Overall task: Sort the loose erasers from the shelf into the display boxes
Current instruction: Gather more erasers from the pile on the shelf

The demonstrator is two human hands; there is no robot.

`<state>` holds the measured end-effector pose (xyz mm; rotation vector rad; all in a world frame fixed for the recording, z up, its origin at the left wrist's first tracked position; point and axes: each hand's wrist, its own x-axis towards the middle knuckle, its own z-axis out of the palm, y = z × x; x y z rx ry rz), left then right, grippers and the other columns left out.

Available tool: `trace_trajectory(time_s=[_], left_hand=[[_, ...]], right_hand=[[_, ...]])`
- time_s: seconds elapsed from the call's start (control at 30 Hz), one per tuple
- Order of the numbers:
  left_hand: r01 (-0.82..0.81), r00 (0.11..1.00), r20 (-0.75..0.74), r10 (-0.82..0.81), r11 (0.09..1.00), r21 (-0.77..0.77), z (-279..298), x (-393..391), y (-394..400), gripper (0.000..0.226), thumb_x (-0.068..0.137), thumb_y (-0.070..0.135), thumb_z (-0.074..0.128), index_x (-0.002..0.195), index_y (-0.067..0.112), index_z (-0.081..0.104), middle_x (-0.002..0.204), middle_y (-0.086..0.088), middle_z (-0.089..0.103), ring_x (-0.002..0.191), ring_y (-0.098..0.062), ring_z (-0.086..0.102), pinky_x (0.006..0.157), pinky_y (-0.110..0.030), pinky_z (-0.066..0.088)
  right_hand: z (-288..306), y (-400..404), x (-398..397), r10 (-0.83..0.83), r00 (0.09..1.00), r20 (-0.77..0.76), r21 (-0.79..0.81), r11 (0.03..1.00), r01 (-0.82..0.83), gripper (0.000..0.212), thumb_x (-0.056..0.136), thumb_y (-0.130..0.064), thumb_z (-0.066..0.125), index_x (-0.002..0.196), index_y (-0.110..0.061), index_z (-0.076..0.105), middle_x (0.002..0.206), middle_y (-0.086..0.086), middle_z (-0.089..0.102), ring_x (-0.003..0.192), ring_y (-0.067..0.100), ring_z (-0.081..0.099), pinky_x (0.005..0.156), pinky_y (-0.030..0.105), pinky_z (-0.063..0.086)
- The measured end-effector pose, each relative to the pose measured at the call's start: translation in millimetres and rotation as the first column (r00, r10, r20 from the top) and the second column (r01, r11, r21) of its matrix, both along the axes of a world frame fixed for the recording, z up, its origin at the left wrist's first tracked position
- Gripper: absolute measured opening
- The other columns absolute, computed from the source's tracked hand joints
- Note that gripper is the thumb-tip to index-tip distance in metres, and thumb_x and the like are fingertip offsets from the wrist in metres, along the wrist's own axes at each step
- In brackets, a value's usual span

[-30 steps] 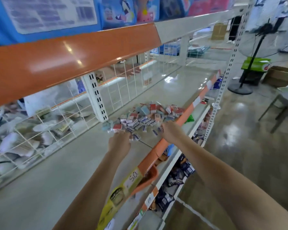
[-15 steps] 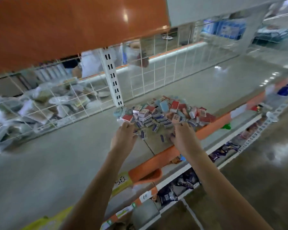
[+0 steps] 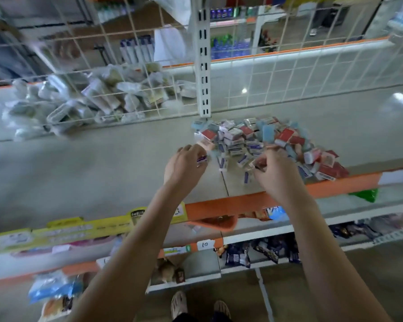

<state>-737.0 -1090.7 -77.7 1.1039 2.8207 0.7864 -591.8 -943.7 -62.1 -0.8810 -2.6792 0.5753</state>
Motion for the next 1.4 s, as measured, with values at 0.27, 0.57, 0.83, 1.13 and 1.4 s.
trace_trajectory(time_s=[0.27, 0.57, 0.83, 1.13, 1.4], left_hand=[[-0.207, 0.933, 0.338, 0.121, 0.950, 0.234, 10.8, 0.6, -81.5, 0.013, 0.088, 0.022, 0.060, 0.101, 0.023, 0.064, 0.093, 0.006, 0.064, 0.070, -0.011, 0.059, 0.065, -0.018, 0.044], [-0.463, 0.794, 0.572, 0.205, 0.814, 0.351, 21.1, -8.1, -239.8, 0.029, 0.082, 0.011, 0.068, 0.087, 0.034, 0.052, 0.071, 0.008, 0.060, 0.061, -0.012, 0.058, 0.054, -0.022, 0.045], [-0.527, 0.784, 0.560, 0.268, 0.763, 0.373, 25.3, -22.0, -402.6, 0.015, 0.084, 0.015, 0.067, 0.089, 0.029, 0.066, 0.067, 0.004, 0.067, 0.059, -0.008, 0.063, 0.055, -0.017, 0.044], [-0.585, 0.715, 0.659, 0.232, 0.714, 0.383, 31.7, -57.5, -500.7, 0.011, 0.090, 0.011, 0.059, 0.097, 0.013, 0.068, 0.065, 0.006, 0.065, 0.055, -0.001, 0.060, 0.050, -0.011, 0.041], [-0.616, 0.643, 0.765, 0.039, 0.619, 0.486, 36.7, -118.6, -546.6, 0.028, 0.092, -0.002, 0.051, 0.114, 0.013, 0.059, 0.084, -0.004, 0.065, 0.068, -0.004, 0.066, 0.062, -0.012, 0.049]], right_hand=[[6.7, -84.0, -46.6, 0.324, 0.928, -0.187, -0.026, 0.942, -0.334, 0.022, 0.081, -0.015, 0.070, 0.101, -0.009, 0.064, 0.095, 0.008, 0.066, 0.092, 0.025, 0.059, 0.076, 0.029, 0.045], [0.0, -237.8, -102.8, 0.546, 0.806, -0.231, -0.109, 0.808, -0.579, 0.020, 0.078, -0.009, 0.070, 0.098, -0.008, 0.065, 0.096, 0.011, 0.064, 0.090, 0.030, 0.061, 0.071, 0.024, 0.035], [0.5, -397.7, -134.6, 0.620, 0.729, -0.290, -0.129, 0.730, -0.672, 0.019, 0.080, -0.007, 0.067, 0.098, -0.009, 0.066, 0.097, 0.008, 0.065, 0.092, 0.025, 0.059, 0.069, 0.017, 0.031], [7.4, -486.4, -166.9, 0.639, 0.723, -0.262, -0.160, 0.710, -0.685, 0.018, 0.082, -0.012, 0.068, 0.100, -0.018, 0.066, 0.096, -0.003, 0.064, 0.084, 0.013, 0.060, 0.068, 0.012, 0.035], [19.4, -513.6, -236.9, 0.620, 0.729, -0.288, -0.143, 0.725, -0.674, 0.020, 0.079, -0.006, 0.067, 0.090, -0.021, 0.068, 0.094, -0.005, 0.065, 0.086, 0.009, 0.059, 0.073, 0.009, 0.036]])
